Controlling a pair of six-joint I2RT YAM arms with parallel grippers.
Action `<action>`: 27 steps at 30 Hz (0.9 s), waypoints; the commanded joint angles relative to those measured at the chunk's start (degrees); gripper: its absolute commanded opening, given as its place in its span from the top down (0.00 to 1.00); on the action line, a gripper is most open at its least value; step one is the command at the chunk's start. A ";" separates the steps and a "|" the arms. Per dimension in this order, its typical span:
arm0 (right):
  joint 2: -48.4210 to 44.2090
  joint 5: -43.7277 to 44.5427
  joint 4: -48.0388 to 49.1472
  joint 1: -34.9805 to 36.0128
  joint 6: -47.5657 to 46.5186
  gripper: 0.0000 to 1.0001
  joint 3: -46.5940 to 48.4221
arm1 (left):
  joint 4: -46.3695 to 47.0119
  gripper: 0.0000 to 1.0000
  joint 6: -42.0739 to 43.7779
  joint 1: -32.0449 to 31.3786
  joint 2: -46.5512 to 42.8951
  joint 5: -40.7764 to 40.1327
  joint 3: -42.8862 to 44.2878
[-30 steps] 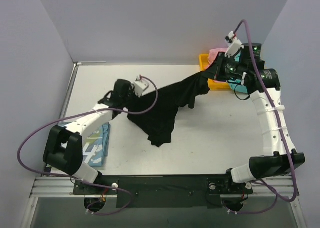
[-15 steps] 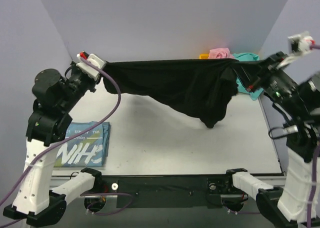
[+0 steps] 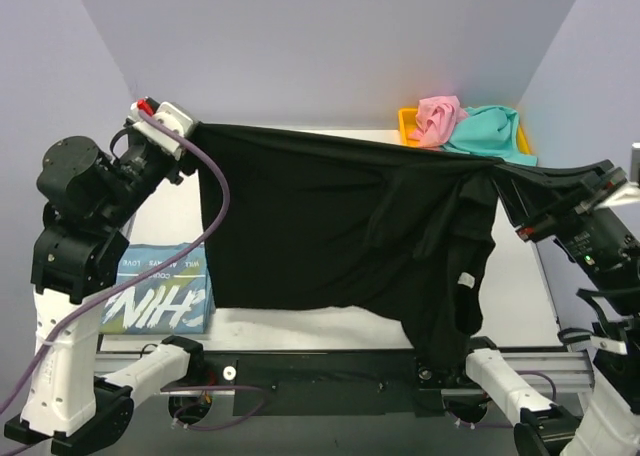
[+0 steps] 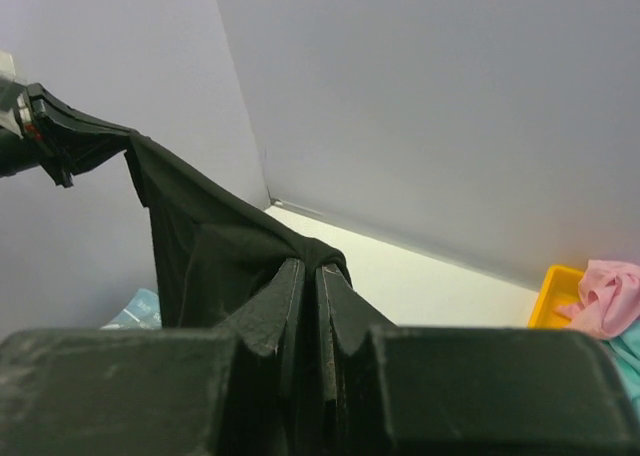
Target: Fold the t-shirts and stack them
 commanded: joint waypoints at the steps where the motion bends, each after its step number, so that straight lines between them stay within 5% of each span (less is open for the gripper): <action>1: 6.34 1.07 4.88 -0.15 -1.93 1.00 -4.53 | 1.36 1.00 -0.76 0.71 3.60 -0.80 -1.20; 8: 26.11 0.63 13.57 -0.33 -5.70 1.00 -11.03 | 8.66 1.00 1.26 1.41 18.10 -1.94 -6.73; 13: 49.62 0.64 23.07 -0.15 -4.22 1.00 -7.64 | 23.06 1.00 4.07 2.03 31.02 -1.93 -11.39; 15: 59.05 2.11 25.01 -0.15 -1.33 0.88 -1.59 | 27.99 1.00 3.99 2.03 36.65 -4.22 -10.00; 16: 64.49 3.34 23.80 -0.15 0.86 0.66 1.58 | 30.09 0.97 3.81 2.03 40.67 -6.22 -8.95; 17: 67.59 5.71 22.31 -0.15 1.32 0.55 7.10 | 30.64 0.65 3.72 2.03 42.62 -7.38 -5.54; 19: 73.40 9.66 15.90 0.28 0.02 0.35 16.24 | 29.51 0.25 3.02 2.03 49.03 -12.21 1.74; 23: 69.31 17.30 7.89 1.87 -4.29 0.28 12.74 | 15.10 0.16 3.37 2.03 54.59 -9.77 16.18; 27: 55.07 28.11 2.28 2.92 -3.26 0.24 -5.52 | 9.65 0.17 7.32 2.03 45.39 5.66 5.71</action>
